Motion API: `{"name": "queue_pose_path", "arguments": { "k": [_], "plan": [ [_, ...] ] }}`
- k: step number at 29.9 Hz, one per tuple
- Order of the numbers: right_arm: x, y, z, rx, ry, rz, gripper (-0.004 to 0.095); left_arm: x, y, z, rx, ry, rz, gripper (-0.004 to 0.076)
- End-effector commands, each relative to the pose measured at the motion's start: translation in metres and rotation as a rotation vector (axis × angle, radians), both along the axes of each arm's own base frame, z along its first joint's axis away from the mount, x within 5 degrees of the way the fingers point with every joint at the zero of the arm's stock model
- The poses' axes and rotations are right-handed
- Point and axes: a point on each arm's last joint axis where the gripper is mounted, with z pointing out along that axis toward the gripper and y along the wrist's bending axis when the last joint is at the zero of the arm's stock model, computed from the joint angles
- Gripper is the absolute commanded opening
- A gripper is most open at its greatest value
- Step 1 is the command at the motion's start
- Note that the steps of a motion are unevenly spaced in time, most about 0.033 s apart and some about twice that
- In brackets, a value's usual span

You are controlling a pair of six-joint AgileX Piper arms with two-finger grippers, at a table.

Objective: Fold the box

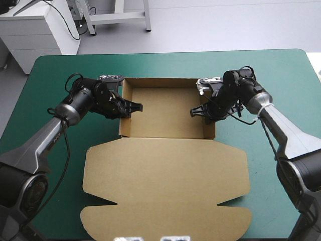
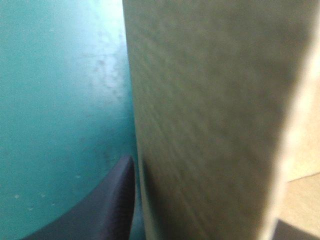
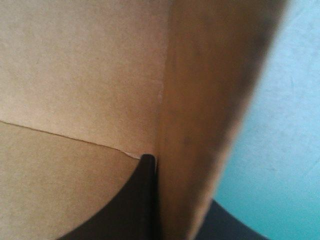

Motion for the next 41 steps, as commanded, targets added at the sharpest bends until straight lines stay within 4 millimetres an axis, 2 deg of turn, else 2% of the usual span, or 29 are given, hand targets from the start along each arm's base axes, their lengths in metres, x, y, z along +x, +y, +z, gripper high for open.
{"name": "queue_pose_path", "arguments": {
  "k": [1, 5, 8, 13, 18, 25, 27, 29, 32, 34, 36, 37, 41],
  "plan": [
    [-0.006, -0.01, 0.035, -0.085, -0.114, 0.052, -0.0014, 0.006, -0.002, 0.025, 0.055, -0.027, -0.116, -0.0008],
    [-0.004, -0.009, 0.033, -0.076, -0.099, 0.05, -0.0014, 0.015, -0.006, 0.021, 0.059, 0.004, -0.126, -0.0008],
    [0.001, -0.008, 0.022, -0.103, -0.017, 0.055, -0.0014, 0.02, -0.006, 0.01, 0.085, 0.031, -0.129, -0.0008],
    [0.01, 0.003, 0.009, -0.026, 0.041, 0.04, -0.0014, 0.022, -0.006, -0.001, 0.108, 0.077, -0.132, -0.0008],
    [0.017, 0.005, -0.002, -0.034, 0.067, 0.023, -0.0014, 0.022, -0.001, -0.012, 0.198, 0.142, -0.141, -0.0008],
    [0.019, 0.002, -0.001, -0.077, 0.045, 0.035, 0.0002, 0.023, 0.0, -0.013, 0.213, 0.144, -0.142, -0.0008],
    [0.019, 0.001, 0.006, -0.082, 0.018, 0.06, 0.0073, 0.022, 0.002, -0.013, 0.22, 0.149, -0.15, -0.0006],
    [0.019, 0.002, 0.013, -0.075, -0.006, 0.085, 0.0198, 0.022, 0.002, -0.013, 0.224, 0.158, -0.155, 0.0014],
    [0.021, 0.002, 0.026, -0.063, -0.049, 0.083, 0.0448, 0.021, 0.002, -0.01, 0.227, 0.161, -0.16, 0.008],
    [0.022, 0.003, 0.033, -0.06, -0.076, 0.095, 0.0625, 0.022, 0.002, -0.004, 0.226, 0.153, -0.164, 0.0156],
    [0.022, 0.003, 0.037, -0.056, -0.089, 0.097, 0.0729, 0.022, 0.001, 0.001, 0.223, 0.143, -0.163, 0.0223],
    [0.022, 0.003, 0.038, -0.052, -0.092, 0.097, 0.0754, 0.023, 0.001, 0.007, 0.224, 0.139, -0.168, 0.028],
    [0.022, 0.005, 0.038, -0.034, -0.089, 0.097, 0.0742, 0.024, 0.0, 0.02, 0.21, 0.106, -0.168, 0.0479]
  ]
}}
